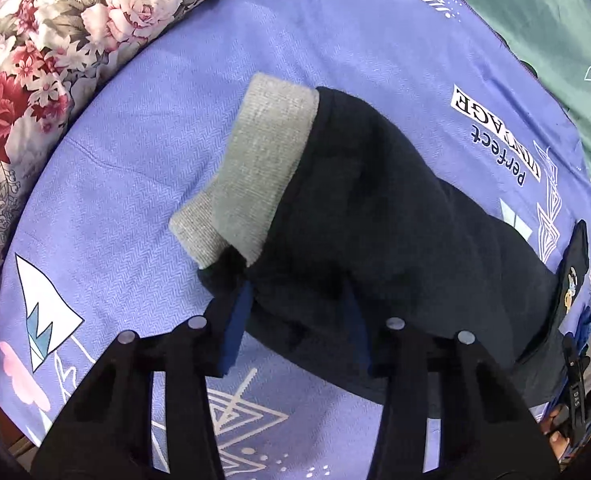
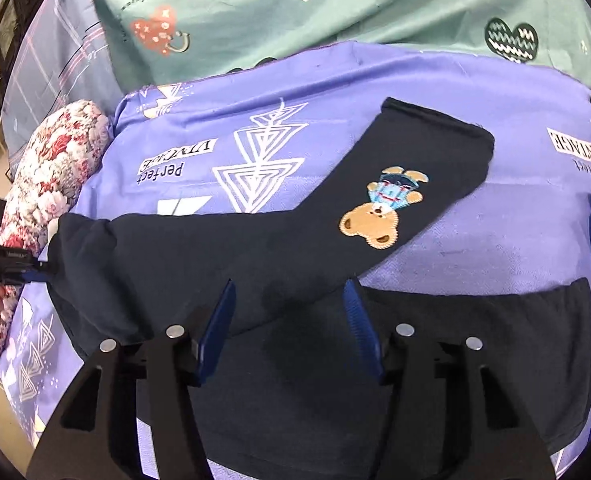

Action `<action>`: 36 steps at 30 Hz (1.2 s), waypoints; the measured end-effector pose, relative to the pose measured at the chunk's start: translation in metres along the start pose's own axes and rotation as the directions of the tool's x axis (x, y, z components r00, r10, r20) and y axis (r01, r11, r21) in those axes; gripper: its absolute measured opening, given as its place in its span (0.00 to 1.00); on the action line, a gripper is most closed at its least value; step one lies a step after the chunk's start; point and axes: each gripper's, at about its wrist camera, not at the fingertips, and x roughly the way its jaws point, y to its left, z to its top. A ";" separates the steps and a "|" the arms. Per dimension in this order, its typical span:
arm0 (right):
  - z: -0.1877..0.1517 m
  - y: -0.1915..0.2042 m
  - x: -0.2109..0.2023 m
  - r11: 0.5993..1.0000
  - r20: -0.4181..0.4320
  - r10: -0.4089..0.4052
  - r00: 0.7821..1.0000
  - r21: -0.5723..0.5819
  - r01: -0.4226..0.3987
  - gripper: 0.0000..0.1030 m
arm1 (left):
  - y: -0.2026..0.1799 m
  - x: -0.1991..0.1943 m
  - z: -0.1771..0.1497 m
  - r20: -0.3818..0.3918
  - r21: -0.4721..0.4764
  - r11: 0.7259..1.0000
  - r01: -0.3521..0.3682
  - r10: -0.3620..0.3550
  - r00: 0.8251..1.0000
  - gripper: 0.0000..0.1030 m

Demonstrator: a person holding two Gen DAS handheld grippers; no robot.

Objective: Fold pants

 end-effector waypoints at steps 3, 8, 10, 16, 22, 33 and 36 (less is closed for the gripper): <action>-0.002 0.006 0.000 1.000 -0.001 0.016 1.000 -0.021 -0.016 0.55 | 0.004 0.003 0.004 -0.007 -0.033 0.999 0.019 -0.019 1.000 0.43; -0.003 0.010 -0.001 0.999 0.004 0.015 1.000 -0.038 -0.015 0.55 | 0.015 -0.003 0.004 0.039 -0.141 0.990 0.007 -0.002 0.999 0.17; -0.003 0.010 -0.002 0.999 0.010 0.018 1.000 -0.033 -0.018 0.55 | 0.007 -0.018 -0.001 0.087 -0.111 0.994 -0.016 0.026 0.996 0.13; -0.002 0.011 -0.011 0.999 0.039 0.046 0.998 -0.027 -0.045 0.55 | -0.003 -0.052 -0.018 0.142 -0.033 0.995 -0.095 0.099 0.985 0.11; -0.002 0.012 -0.009 0.999 0.028 0.033 0.999 -0.028 -0.032 0.55 | 0.019 -0.012 -0.017 0.085 -0.024 0.983 -0.184 0.185 0.979 0.13; 0.005 -0.032 -0.008 0.985 0.021 -0.141 0.990 0.103 0.138 0.57 | -0.006 -0.031 -0.032 0.218 0.068 0.942 -0.329 0.308 0.926 0.73; 0.021 -0.049 -0.012 0.973 0.027 -0.170 0.985 0.166 0.163 0.57 | -0.012 -0.047 -0.046 0.293 0.086 0.952 -0.292 0.256 0.921 0.75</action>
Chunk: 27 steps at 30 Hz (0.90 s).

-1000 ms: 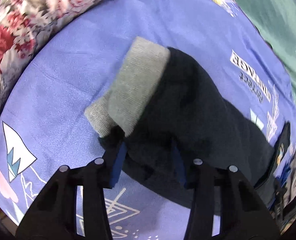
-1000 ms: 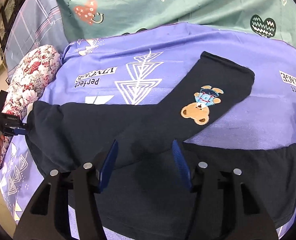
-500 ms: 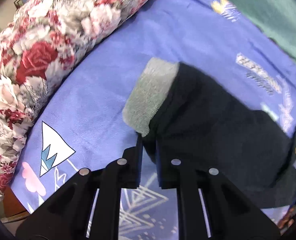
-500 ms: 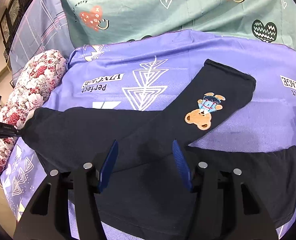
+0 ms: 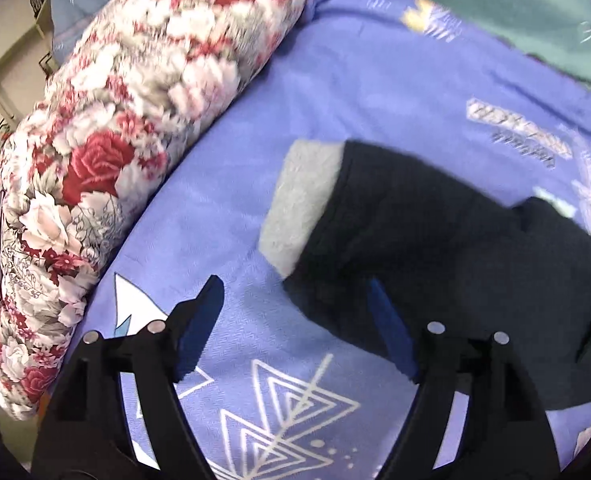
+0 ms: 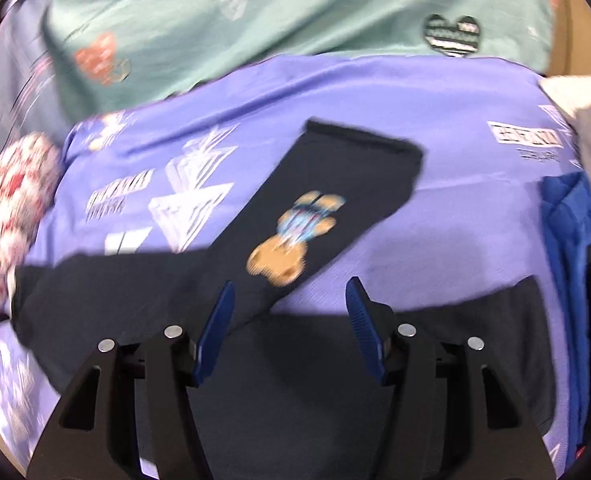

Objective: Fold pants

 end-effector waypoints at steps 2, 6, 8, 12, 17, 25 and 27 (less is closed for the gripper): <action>0.018 0.001 0.007 1.000 -0.013 -0.012 1.000 -0.004 0.012 0.57 | -0.011 -0.005 -0.006 0.028 0.023 0.999 0.038 -0.039 0.999 0.83; 0.057 0.021 0.035 0.991 -0.023 -0.103 0.994 -0.093 0.101 0.57 | -0.033 0.008 -0.017 -0.020 0.070 0.993 0.096 -0.094 0.995 0.84; 0.076 0.028 0.054 0.988 -0.048 -0.129 0.990 -0.093 0.125 0.57 | -0.040 0.017 -0.019 -0.045 0.068 0.991 0.118 -0.115 0.992 0.88; 0.098 0.033 0.095 0.974 -0.105 -0.217 0.971 -0.085 0.208 0.57 | -0.035 0.044 -0.026 -0.139 -0.001 0.985 0.173 -0.172 0.975 0.90; 0.108 0.033 0.131 0.962 -0.174 -0.273 0.946 -0.067 0.265 0.57 | -0.019 0.065 -0.030 -0.183 -0.088 0.964 0.253 -0.265 0.947 0.98; 0.117 0.019 0.145 0.949 -0.230 -0.313 0.922 -0.036 0.313 0.19 | -0.025 0.066 -0.030 -0.169 -0.052 0.968 0.246 -0.252 0.953 0.98; 0.121 0.012 0.140 0.951 -0.246 -0.300 0.922 0.002 0.310 0.07 | -0.027 0.066 -0.028 -0.171 -0.053 0.969 0.242 -0.247 0.954 0.98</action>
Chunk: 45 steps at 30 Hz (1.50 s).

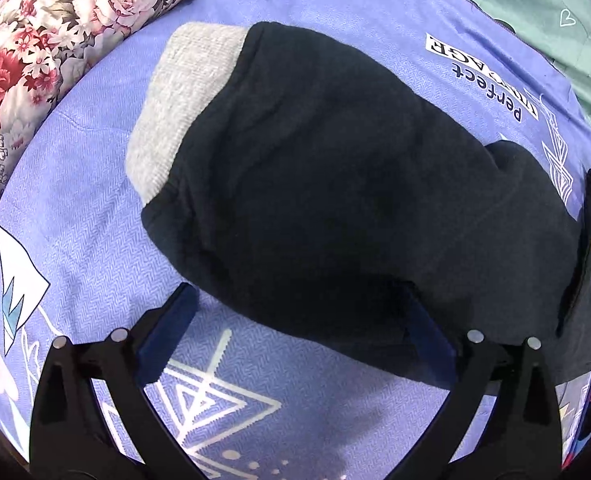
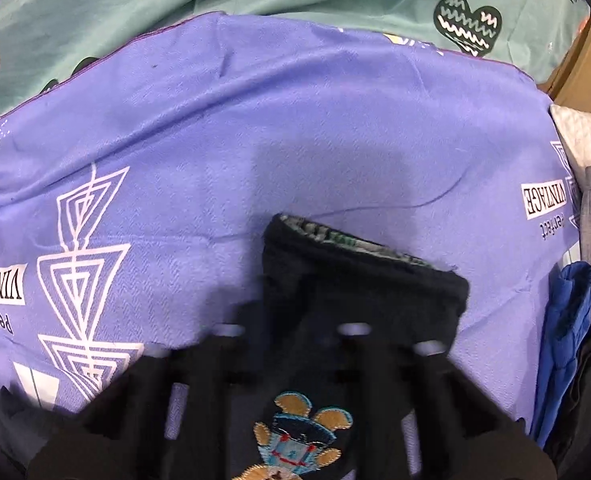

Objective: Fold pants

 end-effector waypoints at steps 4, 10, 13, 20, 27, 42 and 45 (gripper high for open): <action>-0.008 -0.025 -0.043 0.998 0.087 0.062 0.994 0.022 -0.064 0.06 | -0.010 -0.001 0.004 0.015 0.056 0.998 -0.042 0.042 0.999 0.98; -0.070 -0.118 -0.142 0.963 0.248 0.228 0.942 0.086 -0.256 0.06 | -0.013 0.000 0.008 0.004 0.066 0.997 -0.048 0.048 0.999 0.98; -0.123 -0.166 -0.158 0.934 0.262 0.289 0.921 0.132 -0.331 0.06 | -0.019 0.001 0.011 0.007 0.077 0.995 -0.059 0.059 0.998 0.98; -0.223 -0.201 -0.091 0.892 0.091 0.358 0.929 0.262 -0.369 0.07 | -0.032 -0.006 0.006 0.016 0.066 0.991 -0.116 0.116 0.993 0.98; -0.239 -0.203 -0.096 0.874 0.109 0.397 0.911 0.257 -0.412 0.40 | -0.040 -0.018 -0.001 0.039 0.088 0.982 -0.170 0.167 0.985 0.98; -0.239 -0.215 -0.097 0.857 0.127 0.418 0.899 0.273 -0.437 0.07 | -0.021 -0.013 0.002 0.010 0.083 0.986 -0.145 0.145 0.989 0.98; -0.240 -0.206 -0.085 0.936 0.096 0.299 0.949 0.166 -0.311 0.15 | -0.023 -0.013 0.004 0.008 0.098 0.983 -0.157 0.157 0.987 0.98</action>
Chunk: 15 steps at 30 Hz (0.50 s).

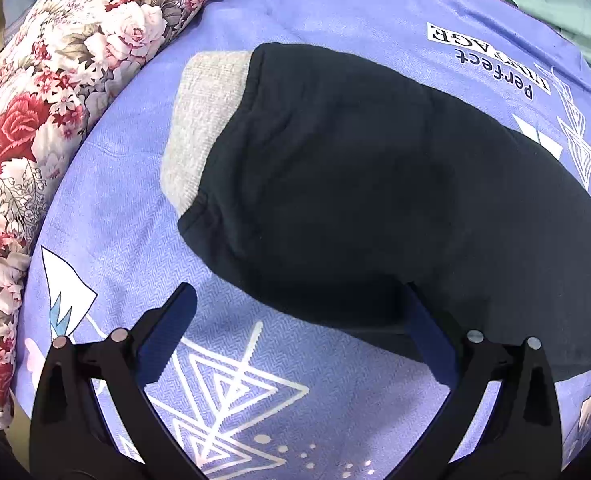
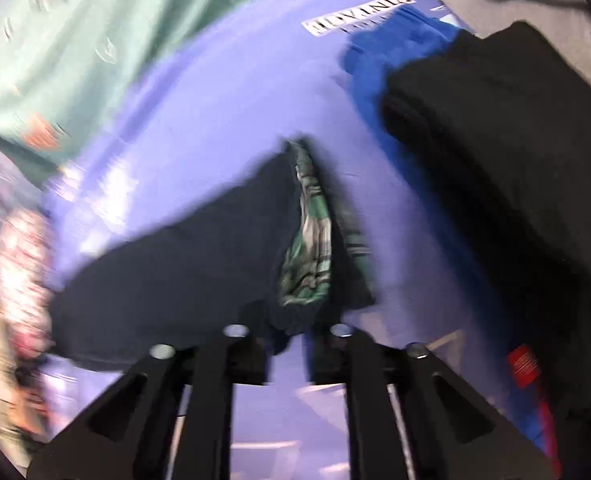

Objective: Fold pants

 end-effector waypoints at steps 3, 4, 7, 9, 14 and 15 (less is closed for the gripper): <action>0.002 0.013 -0.024 0.992 0.079 -0.112 0.991 -0.054 0.117 0.39 | 0.000 -0.009 -0.003 0.012 0.016 1.000 -0.012 0.012 1.000 0.98; 0.004 0.018 -0.035 0.984 0.135 -0.157 0.978 -0.065 0.167 0.50 | 0.002 -0.011 -0.005 0.016 0.019 1.000 -0.011 0.011 1.000 0.98; 0.003 0.036 -0.055 0.970 0.238 -0.201 0.950 -0.088 0.227 0.51 | 0.006 -0.022 -0.009 0.023 0.021 1.000 0.006 -0.007 1.000 0.98; 0.001 0.048 -0.057 0.983 0.232 -0.120 0.965 -0.105 0.148 0.51 | 0.006 -0.029 -0.012 0.019 0.019 0.999 0.042 -0.043 0.999 0.98; 0.001 0.109 -0.023 0.984 0.135 0.041 0.990 -0.178 -0.017 0.54 | -0.009 -0.044 -0.018 -0.007 0.025 0.989 0.144 -0.144 0.990 0.98; 0.001 0.116 -0.019 0.983 0.124 0.053 0.991 -0.180 -0.031 0.55 | -0.012 -0.045 -0.020 -0.014 0.028 0.988 0.153 -0.153 0.988 0.98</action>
